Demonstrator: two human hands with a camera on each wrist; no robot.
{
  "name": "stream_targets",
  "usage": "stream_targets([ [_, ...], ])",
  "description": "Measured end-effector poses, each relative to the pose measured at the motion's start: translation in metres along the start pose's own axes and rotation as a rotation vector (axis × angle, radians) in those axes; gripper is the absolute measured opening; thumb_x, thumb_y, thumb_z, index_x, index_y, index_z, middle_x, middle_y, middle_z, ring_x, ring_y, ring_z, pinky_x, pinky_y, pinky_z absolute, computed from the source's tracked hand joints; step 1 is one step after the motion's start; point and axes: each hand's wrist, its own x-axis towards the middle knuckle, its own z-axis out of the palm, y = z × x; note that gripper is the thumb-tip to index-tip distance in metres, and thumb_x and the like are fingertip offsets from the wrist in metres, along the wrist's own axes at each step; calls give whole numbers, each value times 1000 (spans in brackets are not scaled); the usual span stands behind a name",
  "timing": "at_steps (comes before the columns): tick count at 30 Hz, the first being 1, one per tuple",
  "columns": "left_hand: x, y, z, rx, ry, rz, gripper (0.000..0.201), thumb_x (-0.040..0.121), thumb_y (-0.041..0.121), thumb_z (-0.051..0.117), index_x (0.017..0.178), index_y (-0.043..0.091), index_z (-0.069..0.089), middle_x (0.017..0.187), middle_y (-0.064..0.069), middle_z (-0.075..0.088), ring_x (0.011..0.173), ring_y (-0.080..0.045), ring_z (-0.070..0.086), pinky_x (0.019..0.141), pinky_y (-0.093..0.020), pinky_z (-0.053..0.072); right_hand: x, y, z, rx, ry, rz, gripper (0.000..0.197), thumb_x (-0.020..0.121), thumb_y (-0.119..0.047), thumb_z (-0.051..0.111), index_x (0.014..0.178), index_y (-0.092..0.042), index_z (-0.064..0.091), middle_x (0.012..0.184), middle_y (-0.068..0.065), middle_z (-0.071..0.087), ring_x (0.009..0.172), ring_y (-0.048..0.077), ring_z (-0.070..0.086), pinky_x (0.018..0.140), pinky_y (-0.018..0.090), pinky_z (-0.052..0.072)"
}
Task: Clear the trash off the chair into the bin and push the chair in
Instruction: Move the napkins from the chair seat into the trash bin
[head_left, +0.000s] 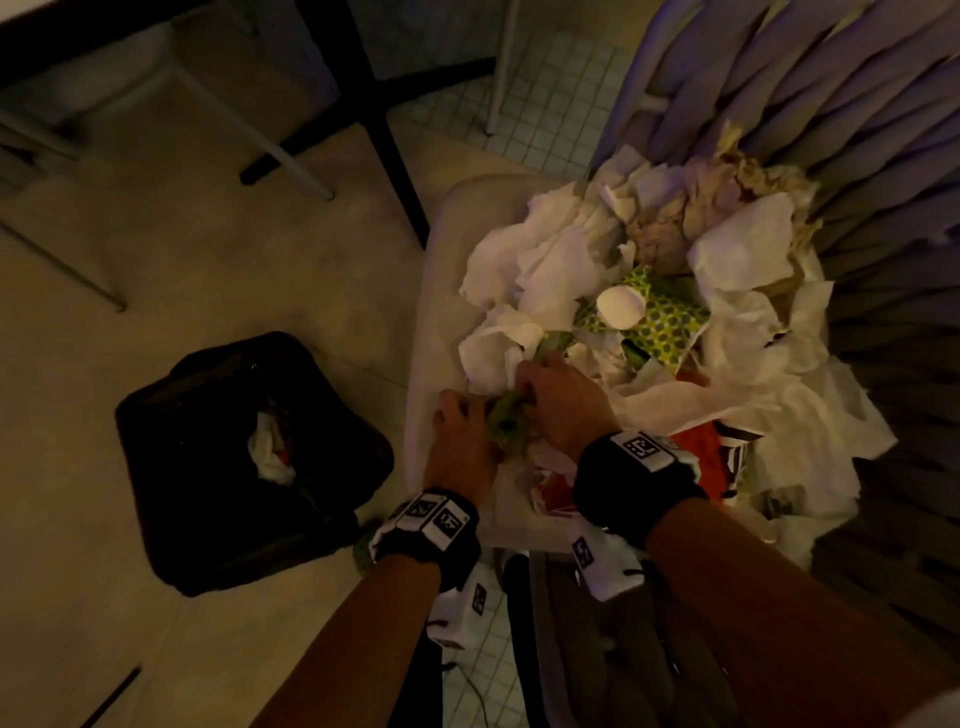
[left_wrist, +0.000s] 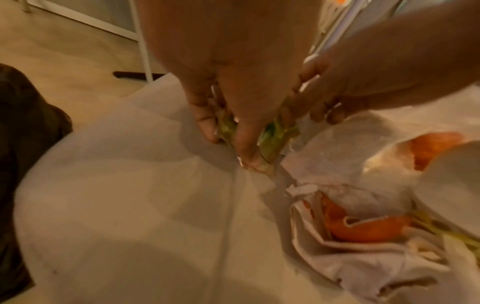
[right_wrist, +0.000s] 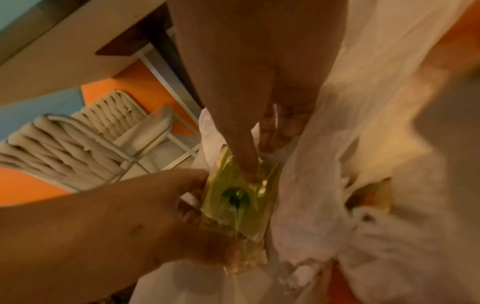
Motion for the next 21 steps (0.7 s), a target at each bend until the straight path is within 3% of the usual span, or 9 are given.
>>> stream_targets([
  [2,2,-6,-1,-54,0,29,45,82,15,64,122,3,47,121,-21,45,104,-35,44,92,-39,40,-3,5,-5,94,-24,-17,14,82,-18,59,96,-14,60,107,15,56,94,35,58,72,40,46],
  [5,6,-11,-7,-177,31,40,51,76,0,64,122,-3,42,117,-22,47,99,-37,52,82,-42,43,-11,12,-19,270,-88,-22,12,76,-13,64,80,-16,54,79,6,57,78,27,54,61,30,35],
  [7,8,-12,-13,-239,29,46,46,73,-4,58,115,-2,41,111,-22,51,95,-36,54,78,-46,47,-16,13,-32,364,-133,-52,14,79,-9,63,86,-15,53,70,-4,49,70,17,48,54,21,34],
  [9,9,-14,-17,-238,4,71,42,75,1,52,115,-2,42,109,-23,54,96,-38,55,80,-50,46,-14,14,-44,392,-102,-95,15,80,-4,59,94,-11,60,77,0,54,72,15,50,54,12,34],
  [12,7,-14,-20,-149,-20,72,52,76,8,55,125,1,42,119,-22,50,108,-41,49,88,-52,44,1,9,-56,372,55,-149,16,75,-6,57,87,-7,68,97,19,60,91,29,59,73,21,41],
  [14,3,-10,-20,-133,-9,42,62,73,13,67,128,2,40,121,-21,45,109,-40,46,90,-48,41,14,2,-56,274,47,-147,21,74,-7,63,94,-4,67,113,21,52,106,30,55,89,20,38],
  [16,-1,-7,-17,-84,19,60,78,69,30,76,130,0,38,121,-20,44,108,-38,44,88,-46,41,26,-6,-50,189,-31,-168,32,73,-10,68,104,-2,61,125,18,41,111,31,54,99,28,40],
  [19,-2,-7,-9,78,34,97,95,60,52,79,130,2,38,114,-17,49,98,-33,49,81,-43,49,39,-18,-32,0,-77,-223,46,75,-12,67,117,-1,51,131,18,37,110,37,55,91,43,47],
  [21,-2,-9,-5,120,53,93,95,57,51,81,127,3,40,109,-16,51,92,-31,52,78,-41,50,42,-21,-24,-85,-34,-202,51,79,-10,61,127,-5,44,127,20,47,109,40,56,84,46,50],
])
